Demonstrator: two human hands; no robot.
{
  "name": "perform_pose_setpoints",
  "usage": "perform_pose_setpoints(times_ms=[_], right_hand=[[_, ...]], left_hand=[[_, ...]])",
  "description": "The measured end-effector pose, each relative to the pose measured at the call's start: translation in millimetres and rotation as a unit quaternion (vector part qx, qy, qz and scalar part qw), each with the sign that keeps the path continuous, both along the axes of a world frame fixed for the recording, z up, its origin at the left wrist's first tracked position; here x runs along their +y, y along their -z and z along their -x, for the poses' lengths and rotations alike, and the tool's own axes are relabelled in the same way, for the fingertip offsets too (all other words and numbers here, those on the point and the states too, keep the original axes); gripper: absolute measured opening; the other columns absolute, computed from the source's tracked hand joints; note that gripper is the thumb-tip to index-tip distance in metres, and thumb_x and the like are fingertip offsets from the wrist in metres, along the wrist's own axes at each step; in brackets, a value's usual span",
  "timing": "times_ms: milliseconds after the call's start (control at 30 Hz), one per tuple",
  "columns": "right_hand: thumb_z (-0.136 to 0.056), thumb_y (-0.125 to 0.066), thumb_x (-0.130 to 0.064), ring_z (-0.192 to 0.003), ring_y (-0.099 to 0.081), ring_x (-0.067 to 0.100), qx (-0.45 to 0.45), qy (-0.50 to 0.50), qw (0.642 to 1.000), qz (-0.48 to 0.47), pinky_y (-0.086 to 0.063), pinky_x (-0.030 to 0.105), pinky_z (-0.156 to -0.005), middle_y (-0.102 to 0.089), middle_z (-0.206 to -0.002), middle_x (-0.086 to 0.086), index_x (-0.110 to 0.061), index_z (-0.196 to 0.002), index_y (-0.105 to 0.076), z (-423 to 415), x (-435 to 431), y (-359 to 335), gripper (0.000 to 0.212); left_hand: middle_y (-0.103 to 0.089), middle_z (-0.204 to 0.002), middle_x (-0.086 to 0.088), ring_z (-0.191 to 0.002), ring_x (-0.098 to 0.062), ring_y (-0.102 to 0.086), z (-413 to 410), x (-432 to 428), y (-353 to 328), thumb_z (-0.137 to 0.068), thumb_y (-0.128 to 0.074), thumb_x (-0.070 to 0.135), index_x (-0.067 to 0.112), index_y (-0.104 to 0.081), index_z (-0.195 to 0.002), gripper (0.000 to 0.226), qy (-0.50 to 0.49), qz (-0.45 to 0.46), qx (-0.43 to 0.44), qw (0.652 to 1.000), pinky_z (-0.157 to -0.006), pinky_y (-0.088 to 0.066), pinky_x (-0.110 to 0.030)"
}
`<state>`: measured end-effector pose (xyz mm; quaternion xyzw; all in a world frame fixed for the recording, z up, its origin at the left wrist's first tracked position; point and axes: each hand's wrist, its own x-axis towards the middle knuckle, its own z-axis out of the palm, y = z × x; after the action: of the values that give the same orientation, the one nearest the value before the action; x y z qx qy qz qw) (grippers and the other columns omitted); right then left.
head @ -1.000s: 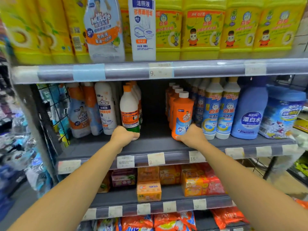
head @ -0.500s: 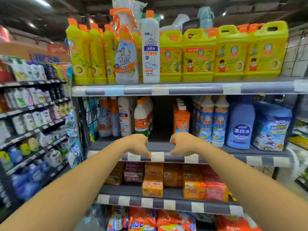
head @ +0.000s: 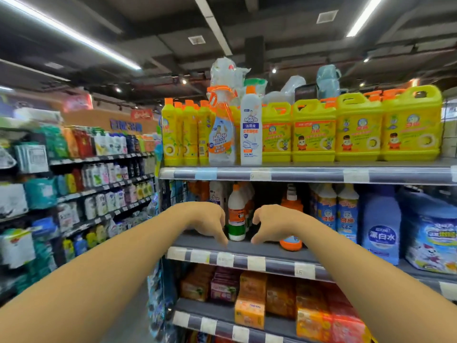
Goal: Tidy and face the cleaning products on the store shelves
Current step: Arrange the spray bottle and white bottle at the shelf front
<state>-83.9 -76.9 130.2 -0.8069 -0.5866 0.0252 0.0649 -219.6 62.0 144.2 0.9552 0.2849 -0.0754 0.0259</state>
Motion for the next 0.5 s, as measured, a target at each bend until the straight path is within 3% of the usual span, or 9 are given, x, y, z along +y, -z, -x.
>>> perform_pose_setpoints(times_ms=[200,300,400,433,500], right_hand=[[-0.08,-0.071,-0.035,-0.114,-0.059,0.03,0.017,0.02,0.999,-0.039,-0.048,0.045,-0.097,-0.06,-0.127,0.017,0.0,-0.124,-0.059,5.2,1.1,-26.0,0.058],[-0.08,-0.071,-0.037,-0.111,-0.06,0.026,0.005,0.024,0.999,-0.047,-0.05,0.039,-0.095,-0.063,-0.123,0.012,-0.005,-0.121,-0.063,4.8,9.4,-42.5,0.052],[-0.082,-0.07,-0.039,-0.102,-0.06,0.021,-0.024,0.037,0.997,-0.063,-0.05,0.029,-0.082,-0.063,-0.121,0.008,-0.009,-0.12,-0.064,1.4,24.8,-65.8,0.049],[-0.081,-0.07,-0.04,-0.1,-0.06,0.022,-0.031,0.043,0.996,-0.075,-0.051,0.029,-0.08,-0.063,-0.12,0.009,-0.008,-0.119,-0.064,-0.9,31.3,-74.4,0.049],[-0.08,-0.07,-0.04,-0.107,-0.059,0.026,-0.038,0.06,0.992,-0.102,-0.051,0.038,-0.09,-0.062,-0.121,0.012,-0.005,-0.118,-0.063,-7.0,46.8,-90.3,0.052]], left_hand=[[-0.067,-0.123,-0.005,-0.101,-0.021,-0.063,9.6,7.9,-27.0,-0.079,-0.069,0.054,0.015,-0.065,-0.121,0.057,-0.004,-0.004,-0.027,1.0,-0.093,-0.049,-0.037],[-0.065,-0.126,-0.002,-0.112,-0.02,-0.06,4.9,18.4,-41.4,-0.081,-0.068,0.054,0.017,-0.063,-0.124,0.057,0.0,-0.025,-0.013,1.0,-0.098,-0.049,-0.039],[-0.06,-0.129,0.001,-0.113,-0.019,-0.056,-2.1,32.5,-65.4,-0.084,-0.067,0.053,0.017,-0.062,-0.128,0.057,0.009,-0.058,-0.019,0.998,-0.098,-0.047,-0.036],[-0.059,-0.13,0.001,-0.114,-0.02,-0.056,-4.7,38.6,-74.4,-0.083,-0.067,0.054,0.018,-0.061,-0.128,0.058,0.011,-0.065,-0.027,0.997,-0.099,-0.046,-0.037],[-0.057,-0.133,-0.001,-0.118,-0.023,-0.054,-10.0,52.7,-91.3,-0.084,-0.067,0.054,0.017,-0.06,-0.129,0.058,0.011,-0.072,-0.05,0.996,-0.101,-0.045,-0.041]])
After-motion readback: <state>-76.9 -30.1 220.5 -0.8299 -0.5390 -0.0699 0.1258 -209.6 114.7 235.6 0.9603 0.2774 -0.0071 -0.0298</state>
